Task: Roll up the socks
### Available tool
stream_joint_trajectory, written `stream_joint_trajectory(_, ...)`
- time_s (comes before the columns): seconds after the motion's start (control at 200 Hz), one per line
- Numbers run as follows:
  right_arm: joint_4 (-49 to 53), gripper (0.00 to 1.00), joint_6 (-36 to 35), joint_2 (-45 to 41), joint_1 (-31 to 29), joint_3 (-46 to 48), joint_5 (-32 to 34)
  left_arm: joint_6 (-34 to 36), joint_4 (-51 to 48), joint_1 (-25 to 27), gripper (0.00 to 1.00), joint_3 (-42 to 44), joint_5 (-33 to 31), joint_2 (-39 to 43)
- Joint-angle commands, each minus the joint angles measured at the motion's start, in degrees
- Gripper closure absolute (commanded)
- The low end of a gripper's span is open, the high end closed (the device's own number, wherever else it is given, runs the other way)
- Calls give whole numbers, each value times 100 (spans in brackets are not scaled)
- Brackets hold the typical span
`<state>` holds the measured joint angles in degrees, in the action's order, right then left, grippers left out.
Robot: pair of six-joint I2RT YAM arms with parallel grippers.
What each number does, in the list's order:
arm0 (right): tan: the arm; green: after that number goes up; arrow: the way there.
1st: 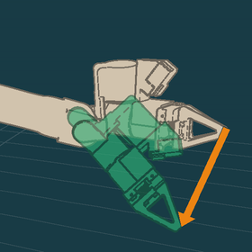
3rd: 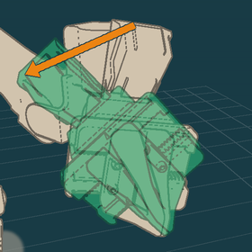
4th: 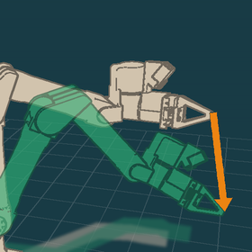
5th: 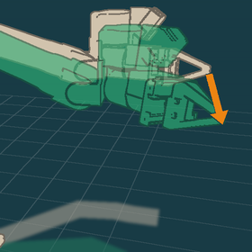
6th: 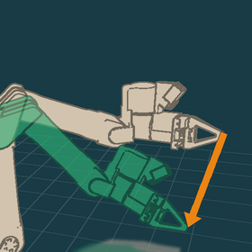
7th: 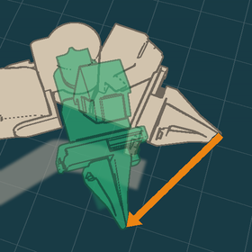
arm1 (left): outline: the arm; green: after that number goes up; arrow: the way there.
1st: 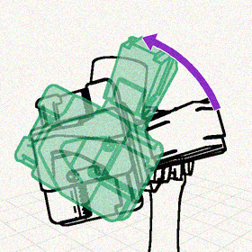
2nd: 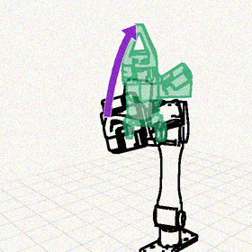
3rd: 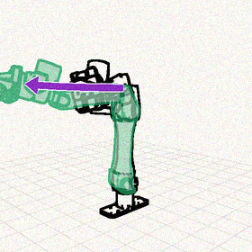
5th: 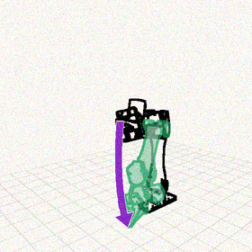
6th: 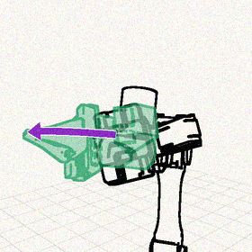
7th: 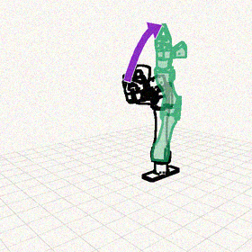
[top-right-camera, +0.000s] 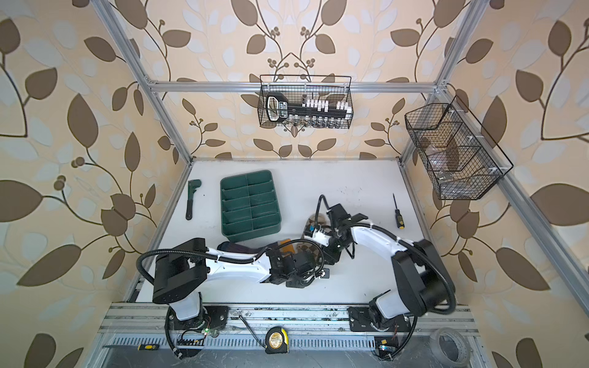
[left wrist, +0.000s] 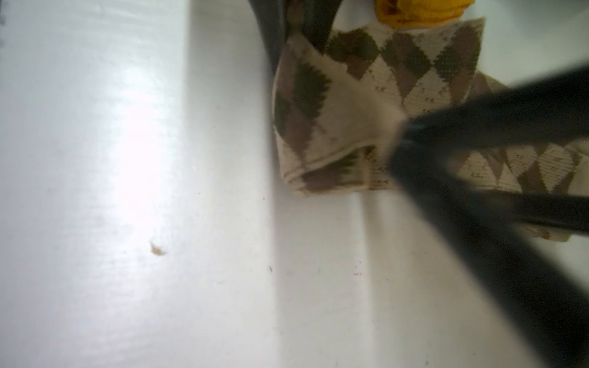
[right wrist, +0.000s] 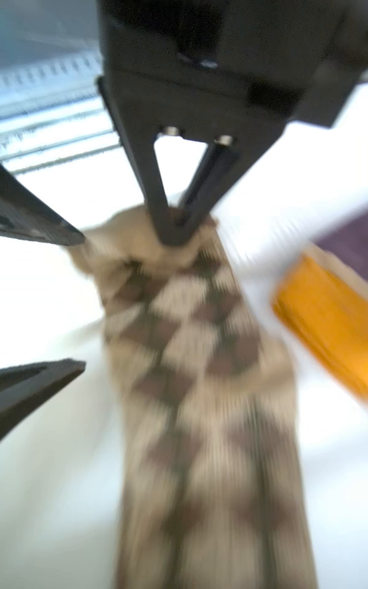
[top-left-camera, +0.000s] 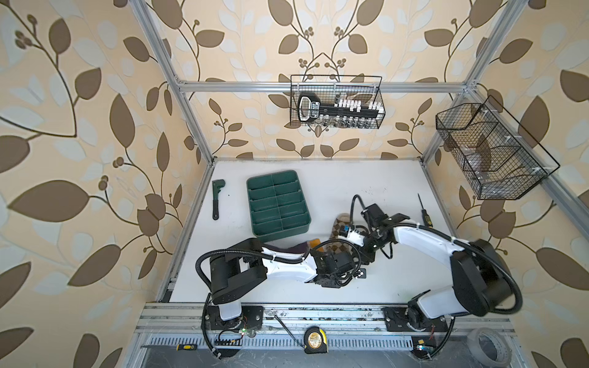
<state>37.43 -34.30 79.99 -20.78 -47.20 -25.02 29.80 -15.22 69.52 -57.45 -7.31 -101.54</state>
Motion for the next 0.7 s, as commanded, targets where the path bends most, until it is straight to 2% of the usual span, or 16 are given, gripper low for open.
stream_joint_trajectory(0.0,-908,36,657,-757,597,254,410,-102,-969,-74,100,-178,824,-362)
stream_joint_trajectory(0.115,-1652,35,1334,-1236,1073,301,1221,-173,-1403,-204,100,-480,1230,-577)
stream_joint_trajectory(0.26,-2038,35,1796,-1656,1317,205,2081,-196,-2166,-458,100,-989,1883,-926)
stream_joint_trajectory(0.43,-2636,44,2016,-3054,1080,564,2309,-111,-3060,-1003,100,-1582,3244,-1406)
stream_joint_trajectory(0.49,-2600,44,1809,-3796,908,771,2132,-5,-3446,-1167,100,-1888,3576,-1701)
stream_joint_trajectory(0.56,-2398,43,1421,-4624,776,984,1630,124,-3924,-1343,100,-2269,3871,-2054)
stream_joint_trajectory(0.645,-1600,45,456,-5516,509,1135,894,232,-4310,-1550,100,-2643,4220,-2366)
stream_joint_trajectory(0.695,-1026,46,-173,-5846,270,1175,695,246,-4368,-1668,100,-2740,4358,-2445)
